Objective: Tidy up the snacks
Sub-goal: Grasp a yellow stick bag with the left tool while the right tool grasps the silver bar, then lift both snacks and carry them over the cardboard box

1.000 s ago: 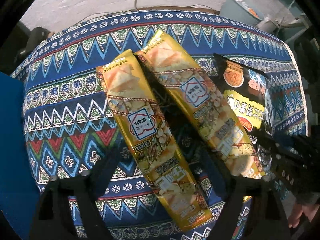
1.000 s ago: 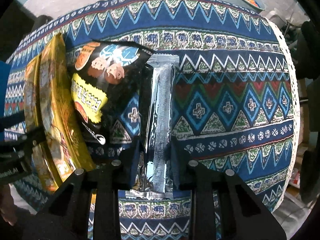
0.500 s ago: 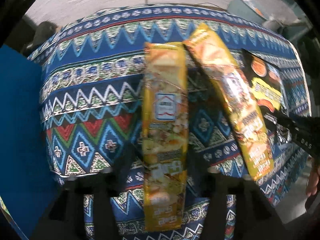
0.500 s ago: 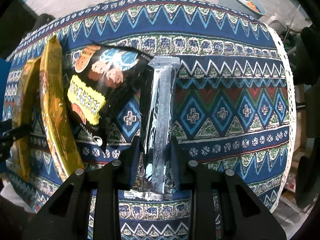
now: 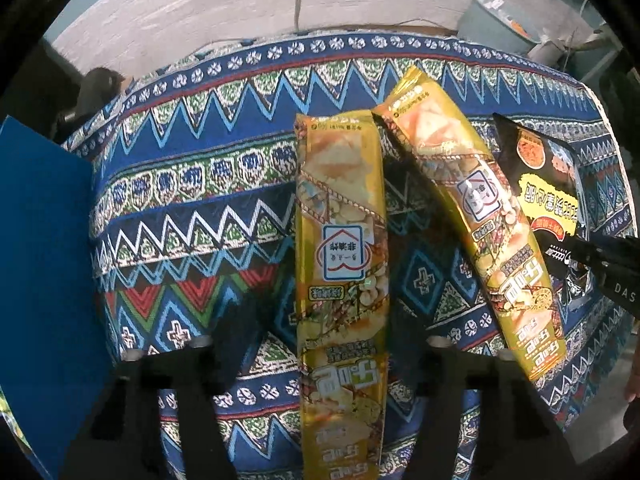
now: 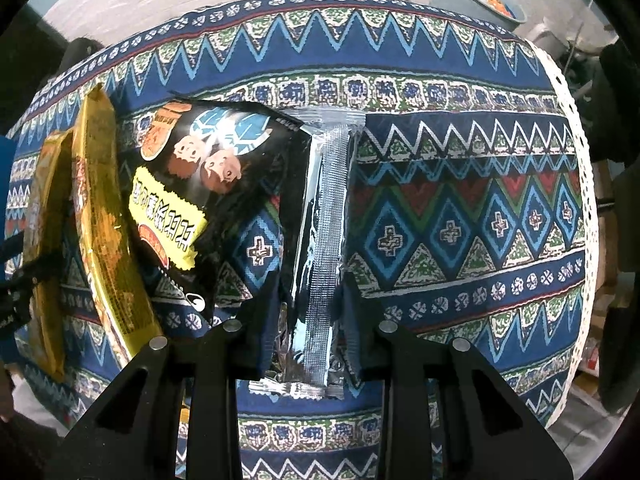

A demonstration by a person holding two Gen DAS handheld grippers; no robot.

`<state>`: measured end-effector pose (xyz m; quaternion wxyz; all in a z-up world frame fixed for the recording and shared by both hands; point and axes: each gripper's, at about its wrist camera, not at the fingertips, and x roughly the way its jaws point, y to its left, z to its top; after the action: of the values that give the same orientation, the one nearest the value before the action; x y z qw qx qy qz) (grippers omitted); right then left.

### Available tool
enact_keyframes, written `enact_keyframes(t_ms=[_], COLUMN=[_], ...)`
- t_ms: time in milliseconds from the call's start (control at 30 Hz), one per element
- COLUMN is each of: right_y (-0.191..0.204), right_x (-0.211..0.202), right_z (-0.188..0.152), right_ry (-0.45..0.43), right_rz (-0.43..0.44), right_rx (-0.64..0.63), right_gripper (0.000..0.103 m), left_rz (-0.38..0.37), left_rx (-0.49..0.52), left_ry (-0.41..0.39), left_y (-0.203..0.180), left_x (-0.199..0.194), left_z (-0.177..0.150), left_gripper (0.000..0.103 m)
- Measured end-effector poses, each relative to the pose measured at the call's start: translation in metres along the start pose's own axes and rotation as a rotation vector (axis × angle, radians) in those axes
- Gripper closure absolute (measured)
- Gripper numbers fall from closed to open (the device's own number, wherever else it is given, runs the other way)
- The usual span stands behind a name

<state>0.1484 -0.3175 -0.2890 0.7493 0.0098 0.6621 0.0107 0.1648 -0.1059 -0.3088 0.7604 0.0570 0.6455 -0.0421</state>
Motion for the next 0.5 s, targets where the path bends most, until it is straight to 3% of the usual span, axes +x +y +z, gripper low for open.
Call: enact_keyframes(t_ms=[67, 500], right_y=[0.008, -0.002], right_x=[0.002, -0.029], right_z=[-0.003, -0.021], right_ry=[0.002, -0.044], right_rz=[0.0, 0.027], right_rx=[-0.004, 0.044], right_gripper=[0.077, 0.078], left_rz=[-0.027, -0.017], left_rx=[0.006, 0.019], left_ry=[0.008, -0.004], left_y=[-0.001, 0.019], left_x=[-0.002, -0.045], left_z=[0.0, -0.042], left_gripper=[0.07, 0.072])
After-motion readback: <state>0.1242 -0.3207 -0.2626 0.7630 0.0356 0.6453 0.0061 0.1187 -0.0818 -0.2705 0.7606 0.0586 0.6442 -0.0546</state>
